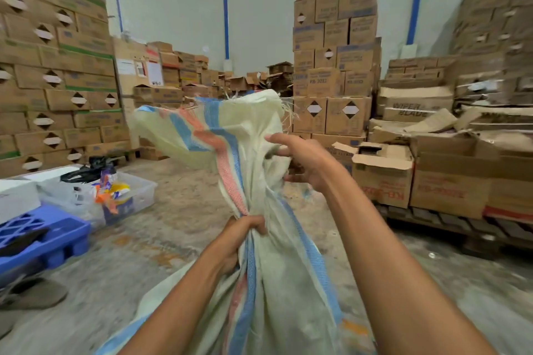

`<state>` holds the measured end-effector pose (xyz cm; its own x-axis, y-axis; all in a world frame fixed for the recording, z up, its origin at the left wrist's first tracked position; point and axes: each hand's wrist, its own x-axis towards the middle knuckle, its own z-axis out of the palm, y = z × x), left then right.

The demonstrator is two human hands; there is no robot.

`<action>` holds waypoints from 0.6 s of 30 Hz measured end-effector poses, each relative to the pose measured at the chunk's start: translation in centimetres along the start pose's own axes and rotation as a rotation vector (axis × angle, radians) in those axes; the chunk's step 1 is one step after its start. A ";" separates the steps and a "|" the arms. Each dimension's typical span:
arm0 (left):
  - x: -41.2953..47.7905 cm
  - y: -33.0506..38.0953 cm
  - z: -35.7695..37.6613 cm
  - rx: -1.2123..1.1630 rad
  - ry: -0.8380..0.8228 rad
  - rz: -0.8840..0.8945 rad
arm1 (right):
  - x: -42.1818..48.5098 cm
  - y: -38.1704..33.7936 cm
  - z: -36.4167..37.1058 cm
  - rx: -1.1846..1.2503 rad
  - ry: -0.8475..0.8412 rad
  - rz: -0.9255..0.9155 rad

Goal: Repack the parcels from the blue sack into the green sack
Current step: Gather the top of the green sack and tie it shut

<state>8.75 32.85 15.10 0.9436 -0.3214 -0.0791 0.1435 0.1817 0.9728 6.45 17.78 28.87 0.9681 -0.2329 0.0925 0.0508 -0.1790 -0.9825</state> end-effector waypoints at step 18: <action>-0.1 0.2 -1.8 0.312 -0.400 -0.168 | 2.1 6.1 -4.2 -0.226 0.155 -0.268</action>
<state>9.19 34.59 14.93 0.7195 -0.6623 -0.2091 0.1297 -0.1676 0.9773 7.79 12.14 23.73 0.8782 -0.2882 0.3818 0.2250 -0.4554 -0.8614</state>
